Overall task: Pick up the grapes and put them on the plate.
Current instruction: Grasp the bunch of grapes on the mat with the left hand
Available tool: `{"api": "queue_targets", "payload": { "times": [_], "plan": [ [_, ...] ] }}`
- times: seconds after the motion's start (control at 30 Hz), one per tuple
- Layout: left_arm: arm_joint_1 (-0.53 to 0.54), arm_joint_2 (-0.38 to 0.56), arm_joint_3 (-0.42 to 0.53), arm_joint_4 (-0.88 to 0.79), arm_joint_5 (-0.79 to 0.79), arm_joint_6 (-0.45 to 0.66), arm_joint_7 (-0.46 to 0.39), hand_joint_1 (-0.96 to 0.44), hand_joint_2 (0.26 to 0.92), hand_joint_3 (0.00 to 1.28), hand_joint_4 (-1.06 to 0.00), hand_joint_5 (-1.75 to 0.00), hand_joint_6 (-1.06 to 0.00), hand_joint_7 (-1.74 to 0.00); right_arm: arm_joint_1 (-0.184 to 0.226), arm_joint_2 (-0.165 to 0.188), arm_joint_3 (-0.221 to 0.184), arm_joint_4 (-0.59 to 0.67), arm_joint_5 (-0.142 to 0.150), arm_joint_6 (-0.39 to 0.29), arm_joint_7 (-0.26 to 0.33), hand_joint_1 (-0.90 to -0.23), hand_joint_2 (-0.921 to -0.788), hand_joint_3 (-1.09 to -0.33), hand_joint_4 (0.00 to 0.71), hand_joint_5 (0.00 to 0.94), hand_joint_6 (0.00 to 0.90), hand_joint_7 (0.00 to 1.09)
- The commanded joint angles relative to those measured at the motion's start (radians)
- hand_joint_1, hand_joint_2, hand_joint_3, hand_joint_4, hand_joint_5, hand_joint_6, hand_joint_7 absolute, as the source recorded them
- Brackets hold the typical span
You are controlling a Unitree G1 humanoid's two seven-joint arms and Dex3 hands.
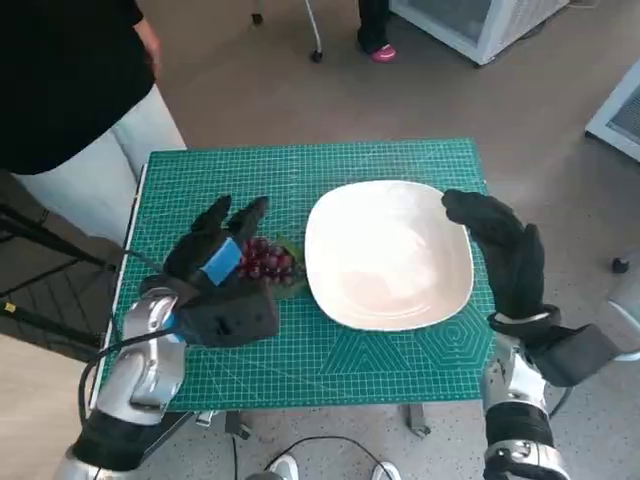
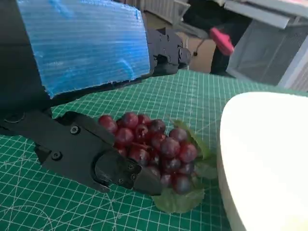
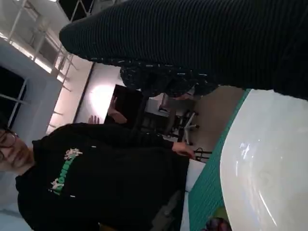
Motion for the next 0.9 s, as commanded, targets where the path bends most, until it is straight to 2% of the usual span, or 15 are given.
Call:
{"api": "queue_targets", "payload": {
  "times": [0.03,0.4,0.9],
  "plan": [
    [-0.043,-0.007,-0.026,0.04,0.008,0.012,0.01,-0.43,0.74,0.0,0.0,0.0,-0.17,-0.01,0.007,-0.001,0.003,0.015,-0.002,0.0,0.004,-0.436,-0.921,-0.607,0.507,0.0,0.466,0.13],
    [-0.119,-0.015,-0.065,0.17,0.002,0.019,0.015,-0.42,0.736,0.0,0.0,0.0,-0.17,0.0,0.002,-0.004,0.005,0.026,-0.009,-0.009,-0.002,-0.423,-0.921,-0.622,0.505,0.0,0.465,0.13],
    [-0.236,-0.036,-0.108,0.431,-0.011,0.021,0.032,-0.44,0.729,0.0,0.0,0.0,-0.15,0.0,0.002,-0.005,0.0,0.027,0.004,0.001,0.008,-0.432,-0.921,-0.616,0.507,0.001,0.467,0.13]
  ]
}}
